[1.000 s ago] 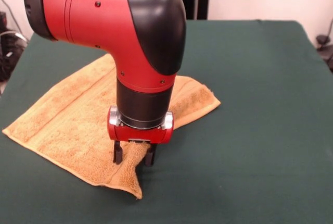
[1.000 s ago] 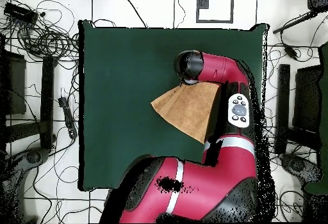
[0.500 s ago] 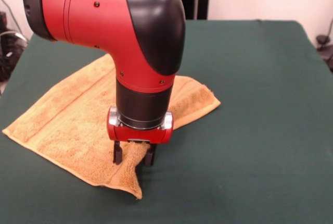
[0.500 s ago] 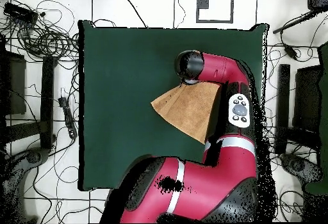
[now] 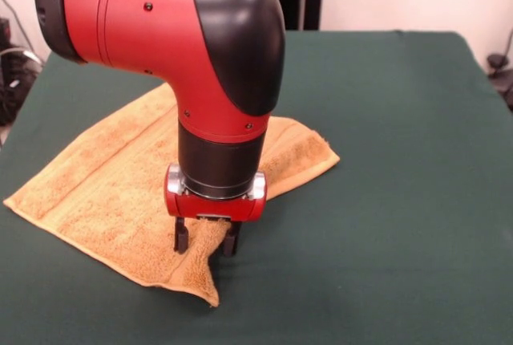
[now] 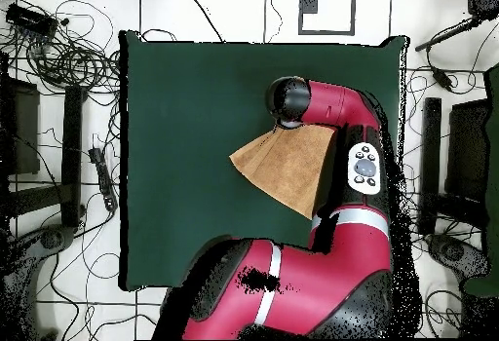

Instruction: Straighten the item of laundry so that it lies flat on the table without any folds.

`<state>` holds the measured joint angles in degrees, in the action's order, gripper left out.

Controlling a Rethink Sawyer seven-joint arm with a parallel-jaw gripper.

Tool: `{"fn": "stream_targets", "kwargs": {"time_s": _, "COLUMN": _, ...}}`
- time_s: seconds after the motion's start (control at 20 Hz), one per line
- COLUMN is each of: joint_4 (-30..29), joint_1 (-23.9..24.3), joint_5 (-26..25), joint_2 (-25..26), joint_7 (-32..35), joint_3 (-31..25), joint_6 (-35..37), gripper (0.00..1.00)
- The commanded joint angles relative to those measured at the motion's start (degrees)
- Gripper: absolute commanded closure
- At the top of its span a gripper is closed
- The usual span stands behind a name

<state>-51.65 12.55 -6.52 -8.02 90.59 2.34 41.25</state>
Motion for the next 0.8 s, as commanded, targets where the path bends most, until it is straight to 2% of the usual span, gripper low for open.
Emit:
{"fn": "stream_targets", "kwargs": {"time_s": 0.05, "joint_4": -4.45, "joint_1": -0.48, "joint_5": 0.23, "joint_2": 0.37, "joint_7": 2.86, "joint_3": -6.36, "joint_6": -3.0, "gripper": 0.0}}
{"fn": "stream_targets", "kwargs": {"time_s": 0.8, "joint_4": -4.41, "joint_1": -1.64, "joint_5": 0.78, "joint_2": -0.91, "joint_7": 5.01, "joint_3": -5.04, "joint_6": -0.78, "gripper": 0.0}}
